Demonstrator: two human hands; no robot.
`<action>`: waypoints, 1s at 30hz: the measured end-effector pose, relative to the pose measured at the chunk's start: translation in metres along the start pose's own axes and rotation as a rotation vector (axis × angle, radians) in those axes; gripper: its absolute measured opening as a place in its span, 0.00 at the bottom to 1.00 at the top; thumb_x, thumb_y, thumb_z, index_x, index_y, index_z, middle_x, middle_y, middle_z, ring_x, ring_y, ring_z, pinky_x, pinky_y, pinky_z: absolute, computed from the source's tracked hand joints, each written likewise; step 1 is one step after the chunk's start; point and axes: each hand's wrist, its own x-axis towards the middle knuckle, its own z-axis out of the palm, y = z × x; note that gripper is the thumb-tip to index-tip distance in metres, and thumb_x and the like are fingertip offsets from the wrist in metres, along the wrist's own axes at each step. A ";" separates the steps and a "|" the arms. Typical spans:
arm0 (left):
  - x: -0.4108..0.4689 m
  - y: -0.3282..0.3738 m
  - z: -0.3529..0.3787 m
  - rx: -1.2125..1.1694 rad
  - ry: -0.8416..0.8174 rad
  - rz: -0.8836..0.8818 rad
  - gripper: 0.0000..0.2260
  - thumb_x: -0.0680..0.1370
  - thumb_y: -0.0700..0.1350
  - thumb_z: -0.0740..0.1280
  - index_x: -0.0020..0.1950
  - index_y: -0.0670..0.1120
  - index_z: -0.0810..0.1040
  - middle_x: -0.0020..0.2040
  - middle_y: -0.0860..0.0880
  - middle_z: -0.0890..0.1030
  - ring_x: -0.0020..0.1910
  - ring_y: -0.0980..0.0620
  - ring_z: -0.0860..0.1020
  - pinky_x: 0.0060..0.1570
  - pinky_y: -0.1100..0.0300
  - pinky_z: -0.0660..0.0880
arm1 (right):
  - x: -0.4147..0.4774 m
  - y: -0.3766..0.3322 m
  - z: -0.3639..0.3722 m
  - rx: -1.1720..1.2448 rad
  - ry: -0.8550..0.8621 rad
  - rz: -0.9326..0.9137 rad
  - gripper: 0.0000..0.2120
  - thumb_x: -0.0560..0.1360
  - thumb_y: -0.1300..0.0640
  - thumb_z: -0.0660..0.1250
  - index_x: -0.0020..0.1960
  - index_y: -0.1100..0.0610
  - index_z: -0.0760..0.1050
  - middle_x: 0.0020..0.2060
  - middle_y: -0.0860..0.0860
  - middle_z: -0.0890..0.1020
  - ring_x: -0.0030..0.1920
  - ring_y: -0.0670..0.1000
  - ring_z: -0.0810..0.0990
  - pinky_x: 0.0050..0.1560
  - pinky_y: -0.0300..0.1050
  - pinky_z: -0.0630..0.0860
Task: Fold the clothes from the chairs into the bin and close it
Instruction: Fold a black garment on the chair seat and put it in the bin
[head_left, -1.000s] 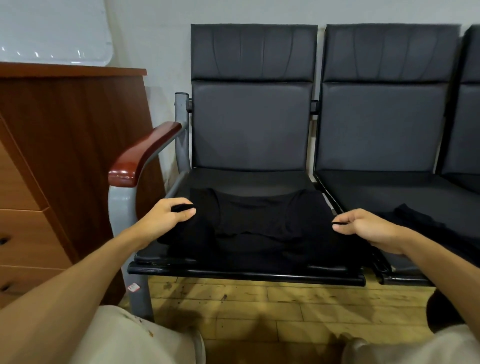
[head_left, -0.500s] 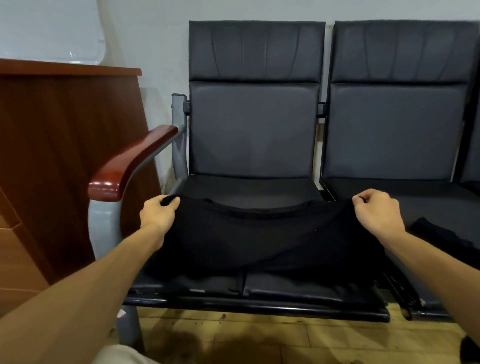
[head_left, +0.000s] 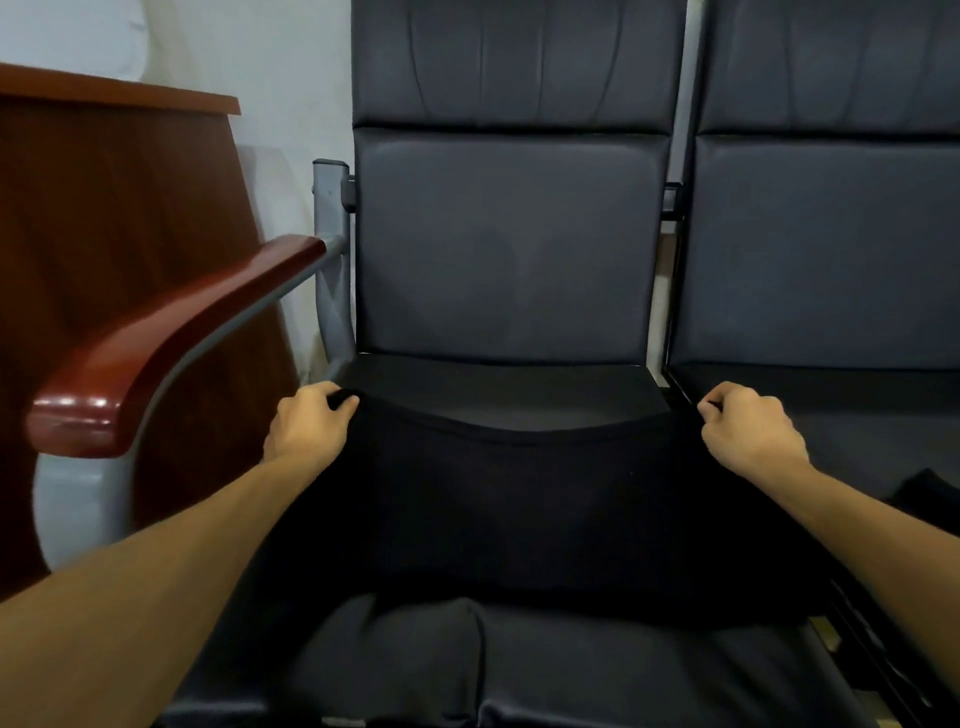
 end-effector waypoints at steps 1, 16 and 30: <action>0.002 -0.001 0.005 0.061 -0.021 0.011 0.11 0.81 0.52 0.63 0.61 0.51 0.77 0.49 0.45 0.80 0.48 0.44 0.80 0.50 0.45 0.78 | 0.005 0.002 0.007 -0.021 -0.022 -0.002 0.11 0.82 0.55 0.57 0.60 0.56 0.73 0.41 0.53 0.75 0.40 0.52 0.74 0.41 0.48 0.71; -0.046 0.015 0.009 0.537 -0.191 0.383 0.28 0.77 0.47 0.64 0.76 0.47 0.59 0.74 0.44 0.57 0.71 0.41 0.62 0.67 0.47 0.66 | -0.024 -0.011 0.027 -0.313 -0.139 -0.575 0.17 0.78 0.52 0.64 0.66 0.51 0.71 0.63 0.51 0.73 0.66 0.54 0.71 0.66 0.52 0.67; -0.123 -0.008 -0.025 0.632 -0.818 0.353 0.23 0.82 0.54 0.53 0.78 0.55 0.57 0.77 0.52 0.57 0.76 0.48 0.55 0.73 0.49 0.55 | -0.110 -0.006 0.016 -0.302 -0.841 -0.392 0.34 0.77 0.36 0.59 0.78 0.49 0.56 0.78 0.49 0.54 0.77 0.52 0.55 0.76 0.51 0.53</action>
